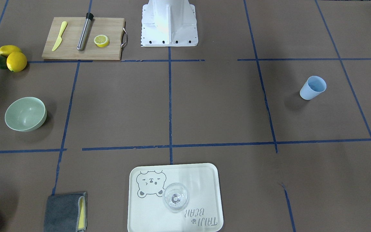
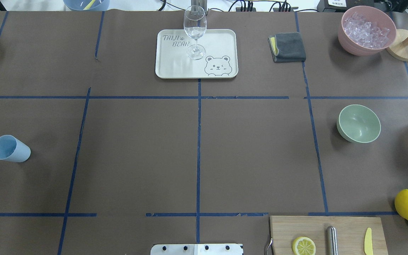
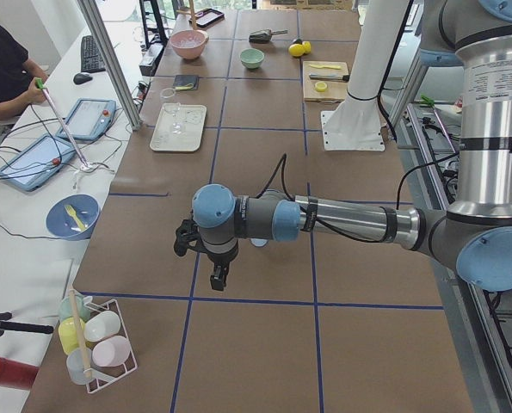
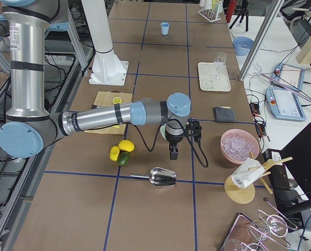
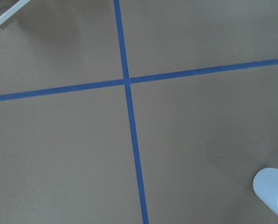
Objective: Pour ice into bowl
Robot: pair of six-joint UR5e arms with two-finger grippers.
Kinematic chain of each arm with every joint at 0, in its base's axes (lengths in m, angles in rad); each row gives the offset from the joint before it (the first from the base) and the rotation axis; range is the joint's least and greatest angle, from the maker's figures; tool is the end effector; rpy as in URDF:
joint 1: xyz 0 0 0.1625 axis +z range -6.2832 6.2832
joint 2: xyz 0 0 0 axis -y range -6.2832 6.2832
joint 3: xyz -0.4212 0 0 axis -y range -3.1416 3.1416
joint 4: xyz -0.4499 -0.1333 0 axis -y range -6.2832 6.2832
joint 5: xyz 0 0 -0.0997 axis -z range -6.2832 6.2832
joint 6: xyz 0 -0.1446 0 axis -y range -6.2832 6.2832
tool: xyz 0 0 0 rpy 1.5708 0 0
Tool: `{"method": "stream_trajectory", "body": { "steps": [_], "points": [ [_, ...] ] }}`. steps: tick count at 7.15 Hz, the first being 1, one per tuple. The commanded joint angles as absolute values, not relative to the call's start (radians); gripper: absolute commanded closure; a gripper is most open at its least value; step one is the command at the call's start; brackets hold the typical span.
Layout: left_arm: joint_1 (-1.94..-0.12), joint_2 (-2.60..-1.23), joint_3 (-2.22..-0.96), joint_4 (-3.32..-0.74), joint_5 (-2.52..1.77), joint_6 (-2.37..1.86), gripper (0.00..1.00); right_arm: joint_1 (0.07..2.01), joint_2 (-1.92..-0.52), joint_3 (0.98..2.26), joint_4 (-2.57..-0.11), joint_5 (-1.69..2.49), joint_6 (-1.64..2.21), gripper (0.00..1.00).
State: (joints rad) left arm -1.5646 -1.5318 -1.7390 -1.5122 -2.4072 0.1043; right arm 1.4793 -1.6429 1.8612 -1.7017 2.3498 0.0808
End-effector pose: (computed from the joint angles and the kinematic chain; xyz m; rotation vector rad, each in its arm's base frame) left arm -0.0227 -0.5362 0.6150 0.1074 0.8324 0.1335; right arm -0.0157 -0.5179 0.5790 0.0156 -0.7828 -0.0442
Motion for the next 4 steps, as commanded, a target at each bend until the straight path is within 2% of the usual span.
{"method": "stream_trajectory", "body": {
  "steps": [1, 2, 4],
  "points": [
    [-1.571, -1.478, -1.758, -1.601, -2.407, 0.173, 0.00, 1.479, -1.652, 1.865, -1.701, 2.373, 0.080, 0.00],
    [-1.571, -1.438, -1.743, -1.670, -2.416, 0.187, 0.00, 1.479, -1.646, 1.859, -1.701, 2.373, 0.078, 0.00],
    [-1.571, -1.442, -1.773, -1.675, -2.418, 0.181, 0.00, 1.479, -1.638, 1.871, -1.700, 2.375, 0.078, 0.00]
  ]
}}
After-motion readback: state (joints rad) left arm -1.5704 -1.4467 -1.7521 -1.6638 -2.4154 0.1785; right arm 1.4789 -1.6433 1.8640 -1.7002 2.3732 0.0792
